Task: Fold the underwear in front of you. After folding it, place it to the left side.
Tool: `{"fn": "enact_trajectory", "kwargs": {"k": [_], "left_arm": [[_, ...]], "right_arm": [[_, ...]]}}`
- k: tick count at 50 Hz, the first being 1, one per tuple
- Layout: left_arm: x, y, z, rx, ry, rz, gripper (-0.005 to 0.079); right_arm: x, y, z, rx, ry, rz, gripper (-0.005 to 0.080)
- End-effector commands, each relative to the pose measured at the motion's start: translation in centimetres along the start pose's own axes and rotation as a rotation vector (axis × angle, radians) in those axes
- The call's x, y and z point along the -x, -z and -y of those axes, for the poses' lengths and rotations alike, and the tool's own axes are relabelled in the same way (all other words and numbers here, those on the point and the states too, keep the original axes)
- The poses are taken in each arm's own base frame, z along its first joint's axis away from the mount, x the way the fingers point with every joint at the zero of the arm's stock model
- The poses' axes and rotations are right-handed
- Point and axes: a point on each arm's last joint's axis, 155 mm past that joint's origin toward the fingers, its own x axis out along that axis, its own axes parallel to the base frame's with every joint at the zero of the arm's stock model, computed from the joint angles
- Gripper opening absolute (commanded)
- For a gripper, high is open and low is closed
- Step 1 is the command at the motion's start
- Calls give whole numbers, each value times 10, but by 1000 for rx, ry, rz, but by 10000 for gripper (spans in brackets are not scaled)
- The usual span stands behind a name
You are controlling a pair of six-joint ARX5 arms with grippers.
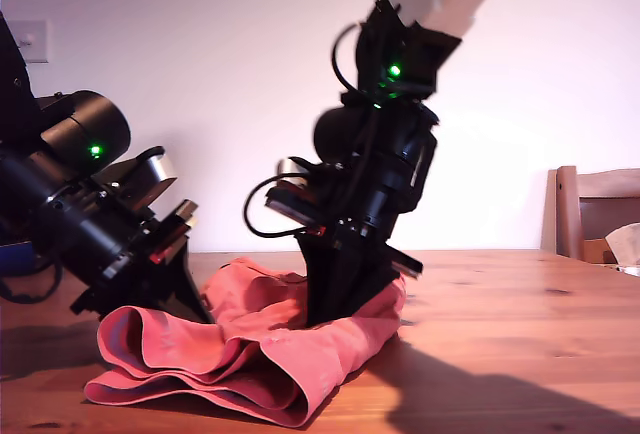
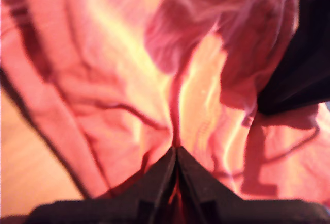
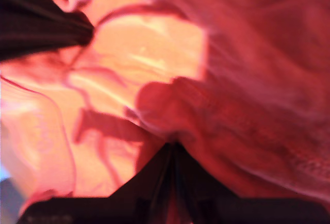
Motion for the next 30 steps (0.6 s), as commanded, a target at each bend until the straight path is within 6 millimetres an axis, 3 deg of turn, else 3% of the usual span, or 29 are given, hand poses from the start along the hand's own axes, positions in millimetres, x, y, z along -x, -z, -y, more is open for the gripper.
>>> {"fn": "enact_trajectory", "kwargs": {"k": [1, 19, 30], "left_arm": [[1, 18, -12, 49, -28, -53, -21], [3, 55, -4, 106, -24, -198, -21], [3, 49, -10, 77, -61, -175, -21]], "right_arm": [[-4, 6, 5, 26, 36, -16, -11], [-2, -24, 21, 146, 126, 92, -11], [-2, -25, 14, 153, 98, 99, -11]]}}
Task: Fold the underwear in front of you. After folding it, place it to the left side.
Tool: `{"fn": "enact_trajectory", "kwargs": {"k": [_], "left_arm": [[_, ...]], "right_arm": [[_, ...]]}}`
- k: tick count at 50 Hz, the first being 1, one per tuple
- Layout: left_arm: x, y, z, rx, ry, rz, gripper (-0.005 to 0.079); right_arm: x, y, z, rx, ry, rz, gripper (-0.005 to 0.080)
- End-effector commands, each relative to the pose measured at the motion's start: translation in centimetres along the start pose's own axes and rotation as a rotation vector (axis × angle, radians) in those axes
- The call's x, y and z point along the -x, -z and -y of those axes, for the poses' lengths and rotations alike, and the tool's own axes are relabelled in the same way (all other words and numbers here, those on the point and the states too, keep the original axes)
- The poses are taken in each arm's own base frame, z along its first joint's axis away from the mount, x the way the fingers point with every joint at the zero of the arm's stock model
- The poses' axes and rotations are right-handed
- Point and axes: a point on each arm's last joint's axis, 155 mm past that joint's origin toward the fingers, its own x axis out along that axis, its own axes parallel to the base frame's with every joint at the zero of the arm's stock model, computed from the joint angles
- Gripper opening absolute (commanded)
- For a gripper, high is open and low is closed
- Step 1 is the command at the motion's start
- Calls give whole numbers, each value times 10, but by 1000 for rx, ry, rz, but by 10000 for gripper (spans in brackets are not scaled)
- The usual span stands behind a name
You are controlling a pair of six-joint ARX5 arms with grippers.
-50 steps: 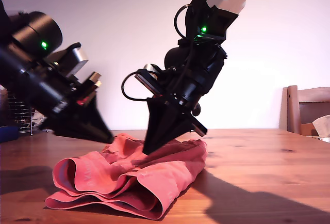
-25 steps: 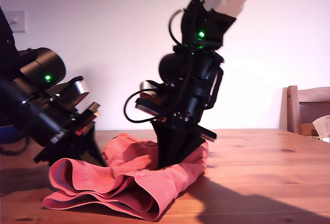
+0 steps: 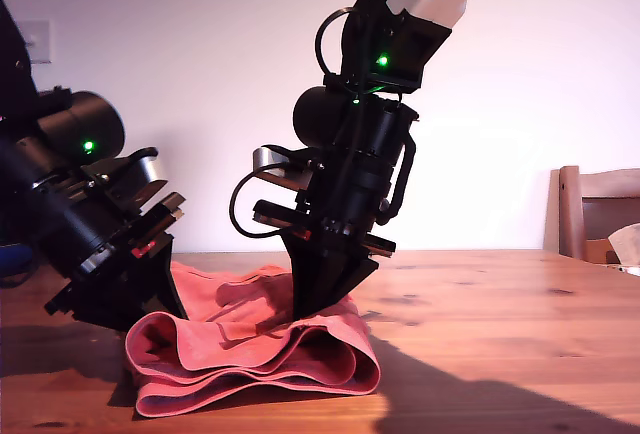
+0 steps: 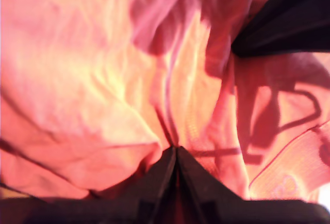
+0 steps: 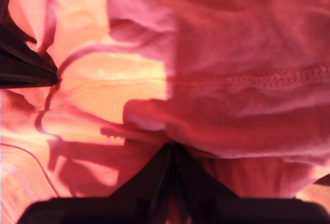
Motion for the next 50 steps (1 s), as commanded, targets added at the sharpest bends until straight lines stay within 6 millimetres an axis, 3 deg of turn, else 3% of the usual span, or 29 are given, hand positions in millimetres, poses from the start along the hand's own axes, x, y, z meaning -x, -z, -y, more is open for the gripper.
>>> {"fn": "enact_trajectory", "kwargs": {"k": [1, 22, 32, 50], "left_arm": [[-9, 30, -11, 39, -26, -73, -21], [28, -16, 15, -50, 2, 86, -21], [45, -17, 26, -38, 3, 94, -21], [81, -20, 29, 3, -6, 167, -21]], "right_arm": [[-5, 8, -1, -7, -16, -17, -11], [52, -24, -19, 15, -56, 135, -11], [78, -34, -18, -27, -45, 196, -11], [118, -34, 5, -112, 21, 363, -11]]}}
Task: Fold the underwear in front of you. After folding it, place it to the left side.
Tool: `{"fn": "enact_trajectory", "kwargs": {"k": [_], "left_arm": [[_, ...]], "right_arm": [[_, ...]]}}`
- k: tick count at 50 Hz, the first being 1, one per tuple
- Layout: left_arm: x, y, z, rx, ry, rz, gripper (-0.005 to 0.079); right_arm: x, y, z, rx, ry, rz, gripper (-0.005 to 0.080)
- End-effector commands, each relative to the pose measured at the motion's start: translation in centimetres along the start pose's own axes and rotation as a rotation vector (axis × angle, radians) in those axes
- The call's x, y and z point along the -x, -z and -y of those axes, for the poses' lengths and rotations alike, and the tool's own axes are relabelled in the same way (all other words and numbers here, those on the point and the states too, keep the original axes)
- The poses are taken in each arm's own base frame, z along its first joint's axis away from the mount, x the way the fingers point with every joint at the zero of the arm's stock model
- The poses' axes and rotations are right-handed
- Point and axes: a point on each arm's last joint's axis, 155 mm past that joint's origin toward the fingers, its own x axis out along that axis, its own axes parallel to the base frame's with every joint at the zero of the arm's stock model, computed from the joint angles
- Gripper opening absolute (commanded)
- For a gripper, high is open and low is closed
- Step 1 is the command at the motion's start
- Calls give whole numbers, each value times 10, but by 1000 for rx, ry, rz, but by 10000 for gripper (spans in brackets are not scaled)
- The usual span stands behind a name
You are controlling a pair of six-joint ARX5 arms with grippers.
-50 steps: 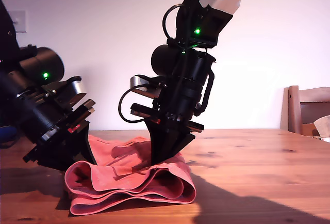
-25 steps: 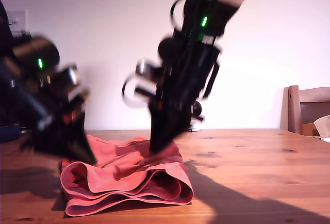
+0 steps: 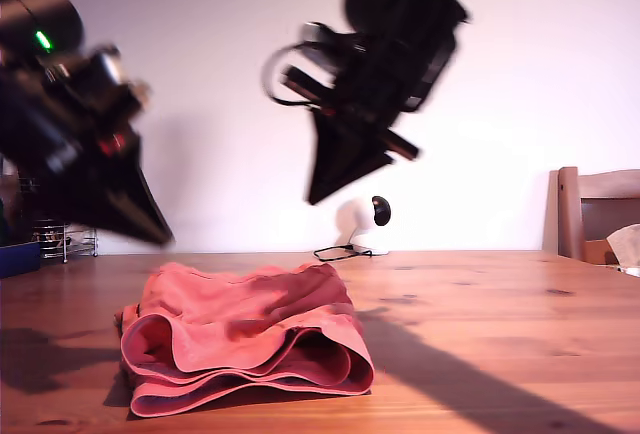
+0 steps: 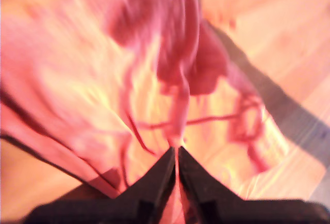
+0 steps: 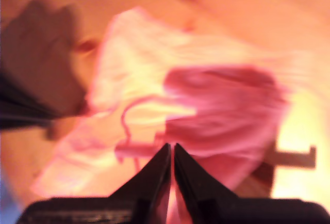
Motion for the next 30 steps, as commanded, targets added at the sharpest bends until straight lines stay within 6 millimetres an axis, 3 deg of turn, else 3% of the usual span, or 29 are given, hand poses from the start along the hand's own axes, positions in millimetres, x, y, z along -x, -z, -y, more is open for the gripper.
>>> {"fn": "enact_trajectory", "kwargs": {"k": [1, 8, 25, 30], "left_arm": [[4, 11, -1, 13, 3, -4, -21], [13, 13, 4, 35, 24, 39, -21], [27, 44, 12, 176, 39, 70, -8], [26, 60, 13, 276, 51, 41, 56]], "right_arm": [[15, -1, -1, -13, 11, 52, -11], [22, 11, -3, -13, 15, 121, -11], [30, 56, -10, -133, 0, 182, -11], [23, 78, -12, -164, -14, 141, -10]]}}
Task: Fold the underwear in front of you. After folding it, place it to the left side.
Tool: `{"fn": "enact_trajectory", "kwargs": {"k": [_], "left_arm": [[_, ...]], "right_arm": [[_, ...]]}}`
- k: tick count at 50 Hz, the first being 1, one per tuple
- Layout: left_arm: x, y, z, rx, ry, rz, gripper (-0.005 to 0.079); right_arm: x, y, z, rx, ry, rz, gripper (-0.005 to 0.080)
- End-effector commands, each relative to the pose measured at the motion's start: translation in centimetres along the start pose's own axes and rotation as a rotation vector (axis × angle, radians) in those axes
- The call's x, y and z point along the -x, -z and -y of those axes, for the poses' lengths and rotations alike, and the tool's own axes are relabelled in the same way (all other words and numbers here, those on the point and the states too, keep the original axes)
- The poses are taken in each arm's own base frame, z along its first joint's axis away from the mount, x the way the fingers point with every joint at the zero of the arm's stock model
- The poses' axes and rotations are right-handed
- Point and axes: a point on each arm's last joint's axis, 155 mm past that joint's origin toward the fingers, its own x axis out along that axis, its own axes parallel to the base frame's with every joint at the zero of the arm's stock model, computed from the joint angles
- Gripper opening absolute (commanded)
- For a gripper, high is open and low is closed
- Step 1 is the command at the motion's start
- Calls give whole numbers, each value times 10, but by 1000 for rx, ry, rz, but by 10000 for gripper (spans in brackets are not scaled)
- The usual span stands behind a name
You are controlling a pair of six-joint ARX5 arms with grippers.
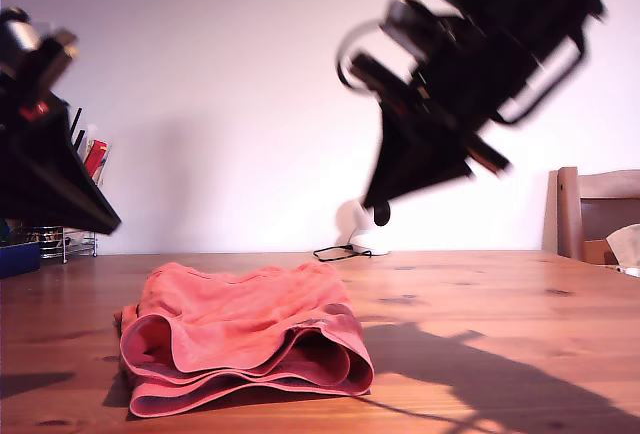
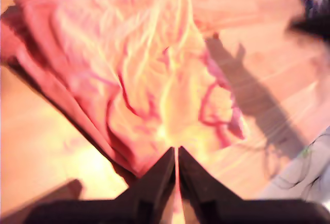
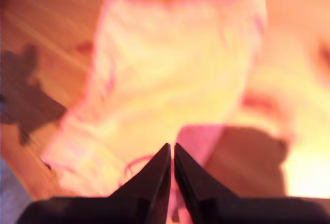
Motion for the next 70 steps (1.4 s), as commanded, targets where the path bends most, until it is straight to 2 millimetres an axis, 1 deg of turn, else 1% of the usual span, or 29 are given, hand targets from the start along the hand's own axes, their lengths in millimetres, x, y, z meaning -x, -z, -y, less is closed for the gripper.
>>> {"fn": "enact_trajectory", "kwargs": {"k": [1, 4, 5, 8, 10, 11, 12, 13, 15, 17, 19, 23, 30, 37, 43, 47, 55, 59, 70], "left_arm": [[-4, 21, -7, 74, 0, -43, 76], [-5, 32, -5, 116, 26, -68, 149], [-5, 35, -5, 155, 28, -78, 181], [-6, 44, -5, 211, 32, -99, 266], [-6, 48, -5, 244, 31, -113, 316], [-6, 49, -5, 263, 31, -119, 342], [-5, 51, -5, 268, 32, -125, 373], [-5, 51, -4, 284, 37, -128, 406], [-5, 52, 0, 302, 55, -136, 475], [-5, 52, 2, 327, 66, -141, 520], [-5, 53, 2, 337, 66, -143, 536], [-5, 55, 0, 357, 55, -151, 537], [-8, 57, -5, 370, 35, -158, 559], [-11, 60, -9, 381, 26, -173, 562], [-14, 64, -8, 379, 25, -187, 562], [-15, 64, -7, 371, 28, -188, 562], [-15, 64, -6, 370, 30, -189, 562], [-15, 64, -6, 369, 30, -188, 561], [-15, 64, -7, 364, 30, -189, 561]], "right_arm": [[0, 11, -3, -6, -17, -13, -10], [-2, 22, -5, -28, -35, -40, -7], [-2, 26, -6, -41, -43, -46, -1], [-3, 32, -12, -82, -81, -67, 41], [-2, 38, -18, -115, -116, -93, 115], [-1, 40, -23, -124, -139, -107, 178], [0, 44, -25, -152, -149, -122, 221], [0, 46, -27, -172, -159, -136, 299], [2, 51, -31, -206, -176, -160, 405], [3, 57, -32, -230, -182, -187, 447], [4, 63, -32, -242, -179, -210, 449], [3, 71, -32, -257, -175, -244, 449], [-3, 81, -35, -270, -184, -284, 460], [-12, 92, -35, -288, -195, -328, 467], [-20, 102, -35, -297, -199, -363, 506], [-25, 105, -35, -295, -199, -370, 506], [-34, 99, -34, -311, -205, -344, 506], [-38, 100, -33, -316, -204, -342, 506], [-53, 115, -27, -336, -200, -384, 506]]}}
